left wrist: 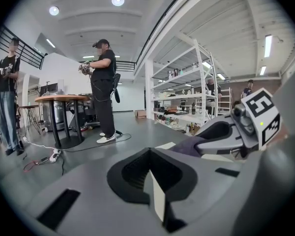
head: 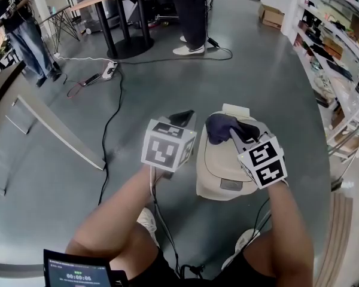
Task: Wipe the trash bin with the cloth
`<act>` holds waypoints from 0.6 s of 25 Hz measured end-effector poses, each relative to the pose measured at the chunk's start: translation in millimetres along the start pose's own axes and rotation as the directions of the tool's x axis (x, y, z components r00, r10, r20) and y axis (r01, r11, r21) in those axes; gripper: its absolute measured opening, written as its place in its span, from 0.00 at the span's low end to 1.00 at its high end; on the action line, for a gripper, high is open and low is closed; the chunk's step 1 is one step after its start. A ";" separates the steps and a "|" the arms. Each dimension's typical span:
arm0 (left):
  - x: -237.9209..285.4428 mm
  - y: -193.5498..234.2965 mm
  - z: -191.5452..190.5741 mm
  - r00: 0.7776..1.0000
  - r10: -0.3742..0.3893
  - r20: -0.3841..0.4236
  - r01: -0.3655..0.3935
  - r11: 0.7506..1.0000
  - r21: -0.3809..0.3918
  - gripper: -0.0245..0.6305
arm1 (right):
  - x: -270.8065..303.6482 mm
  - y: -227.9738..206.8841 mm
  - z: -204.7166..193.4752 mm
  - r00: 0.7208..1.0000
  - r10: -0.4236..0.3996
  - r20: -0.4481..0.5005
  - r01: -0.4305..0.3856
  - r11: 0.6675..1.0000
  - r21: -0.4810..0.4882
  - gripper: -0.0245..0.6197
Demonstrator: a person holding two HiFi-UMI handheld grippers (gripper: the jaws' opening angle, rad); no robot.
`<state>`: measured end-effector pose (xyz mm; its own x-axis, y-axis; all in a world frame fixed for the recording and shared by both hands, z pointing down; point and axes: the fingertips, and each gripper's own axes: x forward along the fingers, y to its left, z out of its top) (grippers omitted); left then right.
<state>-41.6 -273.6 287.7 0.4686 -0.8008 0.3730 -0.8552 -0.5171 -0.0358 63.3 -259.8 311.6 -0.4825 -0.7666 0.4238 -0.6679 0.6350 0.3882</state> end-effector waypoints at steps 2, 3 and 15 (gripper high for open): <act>-0.5 -0.3 -0.3 1.000 -0.003 -0.002 0.003 1.000 0.001 0.04 | 0.6 1.4 -4.7 1.000 0.003 -0.017 -0.003 1.000 0.001 0.14; -0.3 -1.1 -1.1 1.000 -0.006 -0.004 0.006 1.000 0.004 0.04 | -0.6 1.3 -6.6 1.000 0.003 -0.022 -0.003 1.000 0.002 0.14; 14.6 -21.5 -1.8 0.998 -0.049 -0.027 0.048 0.999 -0.015 0.04 | -36.6 -36.7 -46.5 0.994 -0.050 -0.097 0.053 0.998 0.026 0.14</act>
<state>-16.8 -273.6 295.6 0.5038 -0.7663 0.3987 -0.8347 -0.5506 -0.0035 131.7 -250.6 319.8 -0.3915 -0.7844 0.4810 -0.7071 0.5910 0.3882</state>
